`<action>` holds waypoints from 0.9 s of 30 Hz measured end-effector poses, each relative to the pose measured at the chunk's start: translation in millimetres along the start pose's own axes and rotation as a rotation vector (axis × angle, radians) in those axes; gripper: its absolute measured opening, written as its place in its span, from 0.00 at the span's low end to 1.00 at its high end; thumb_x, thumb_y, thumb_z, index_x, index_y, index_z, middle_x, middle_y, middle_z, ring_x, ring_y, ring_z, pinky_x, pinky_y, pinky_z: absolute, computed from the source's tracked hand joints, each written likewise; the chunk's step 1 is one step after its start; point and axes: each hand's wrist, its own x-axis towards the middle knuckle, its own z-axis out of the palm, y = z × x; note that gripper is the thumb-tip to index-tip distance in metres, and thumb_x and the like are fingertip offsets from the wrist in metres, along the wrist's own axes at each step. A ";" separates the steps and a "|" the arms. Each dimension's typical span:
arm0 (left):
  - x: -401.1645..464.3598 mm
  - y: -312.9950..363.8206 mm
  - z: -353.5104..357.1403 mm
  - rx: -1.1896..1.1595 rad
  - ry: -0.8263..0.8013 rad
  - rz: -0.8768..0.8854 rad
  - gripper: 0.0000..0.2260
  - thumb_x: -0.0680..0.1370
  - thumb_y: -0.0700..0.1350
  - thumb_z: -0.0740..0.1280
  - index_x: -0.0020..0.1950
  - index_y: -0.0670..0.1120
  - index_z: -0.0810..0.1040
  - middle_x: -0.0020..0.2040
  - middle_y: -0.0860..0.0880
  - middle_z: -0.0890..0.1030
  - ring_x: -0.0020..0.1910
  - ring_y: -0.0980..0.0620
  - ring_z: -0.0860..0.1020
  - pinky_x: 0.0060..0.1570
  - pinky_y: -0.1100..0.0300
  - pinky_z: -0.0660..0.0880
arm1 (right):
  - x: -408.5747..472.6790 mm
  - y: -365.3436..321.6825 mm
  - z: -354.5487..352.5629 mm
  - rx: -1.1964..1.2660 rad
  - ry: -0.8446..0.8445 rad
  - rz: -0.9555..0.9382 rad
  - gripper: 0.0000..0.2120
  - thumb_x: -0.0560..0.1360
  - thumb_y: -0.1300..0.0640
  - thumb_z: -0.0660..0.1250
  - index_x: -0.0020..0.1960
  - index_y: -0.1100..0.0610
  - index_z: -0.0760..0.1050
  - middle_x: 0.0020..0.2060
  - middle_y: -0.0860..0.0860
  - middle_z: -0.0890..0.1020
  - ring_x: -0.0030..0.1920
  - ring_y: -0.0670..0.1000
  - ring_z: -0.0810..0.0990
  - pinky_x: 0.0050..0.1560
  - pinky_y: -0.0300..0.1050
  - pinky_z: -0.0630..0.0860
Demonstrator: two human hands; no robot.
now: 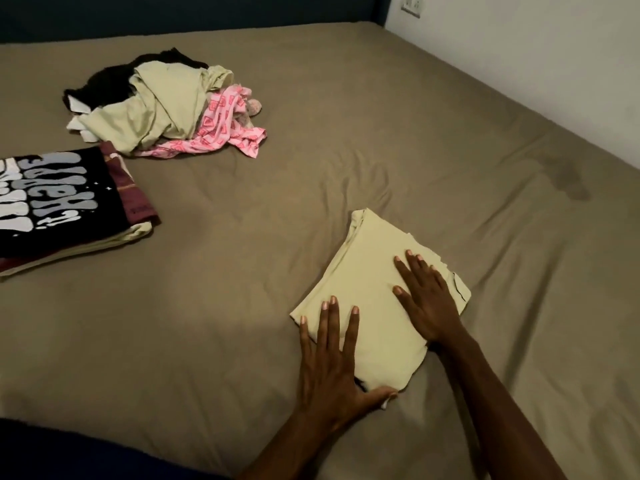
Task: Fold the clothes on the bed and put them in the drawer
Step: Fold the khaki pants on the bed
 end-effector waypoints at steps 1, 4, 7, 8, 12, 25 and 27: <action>2.1 -1.1 -3.0 -0.016 0.001 0.002 0.58 0.67 0.83 0.59 0.84 0.48 0.48 0.84 0.43 0.42 0.83 0.43 0.42 0.76 0.30 0.47 | 4.7 2.4 -2.8 -0.011 0.003 -0.010 0.31 0.83 0.33 0.42 0.84 0.41 0.47 0.84 0.43 0.47 0.83 0.45 0.44 0.81 0.50 0.44; 2.8 -8.7 -1.3 -0.040 0.028 0.016 0.59 0.65 0.83 0.60 0.84 0.47 0.50 0.84 0.44 0.45 0.83 0.45 0.44 0.77 0.31 0.47 | 17.9 20.0 -3.6 -0.117 0.028 0.031 0.35 0.82 0.31 0.43 0.84 0.45 0.50 0.84 0.47 0.53 0.83 0.50 0.51 0.81 0.54 0.49; 6.5 -18.3 5.5 -0.100 0.117 -0.173 0.53 0.69 0.81 0.61 0.83 0.47 0.57 0.83 0.44 0.54 0.83 0.45 0.51 0.78 0.37 0.53 | 36.3 28.5 -10.3 -0.162 0.083 0.148 0.37 0.81 0.28 0.46 0.81 0.51 0.61 0.77 0.53 0.69 0.75 0.55 0.68 0.73 0.59 0.62; 8.5 -21.9 6.8 -0.151 0.182 -0.270 0.51 0.71 0.78 0.63 0.82 0.46 0.59 0.83 0.43 0.57 0.82 0.44 0.55 0.76 0.39 0.58 | 39.5 28.3 -13.3 -0.151 0.101 0.172 0.38 0.80 0.28 0.47 0.78 0.52 0.64 0.74 0.54 0.73 0.72 0.56 0.72 0.70 0.60 0.65; 8.7 -22.0 -4.8 -0.342 0.316 -0.505 0.48 0.69 0.70 0.73 0.81 0.47 0.60 0.76 0.48 0.65 0.73 0.48 0.64 0.72 0.51 0.66 | 52.8 32.4 -27.2 0.012 0.053 0.263 0.39 0.75 0.25 0.62 0.74 0.52 0.69 0.66 0.54 0.77 0.66 0.58 0.75 0.63 0.58 0.72; 27.2 -17.6 -19.3 -1.410 0.191 -1.012 0.14 0.65 0.46 0.84 0.43 0.41 0.85 0.42 0.45 0.87 0.42 0.47 0.85 0.39 0.51 0.83 | 103.4 28.1 -72.6 0.445 -0.351 0.453 0.27 0.65 0.45 0.83 0.57 0.57 0.80 0.49 0.53 0.86 0.49 0.56 0.85 0.53 0.53 0.81; 33.5 -11.4 -18.0 -1.428 0.124 -1.025 0.17 0.66 0.46 0.83 0.50 0.43 0.85 0.46 0.48 0.88 0.43 0.50 0.86 0.38 0.56 0.80 | 98.5 21.4 -75.3 0.505 -0.367 0.462 0.26 0.68 0.49 0.82 0.60 0.58 0.77 0.50 0.54 0.84 0.49 0.56 0.84 0.47 0.51 0.80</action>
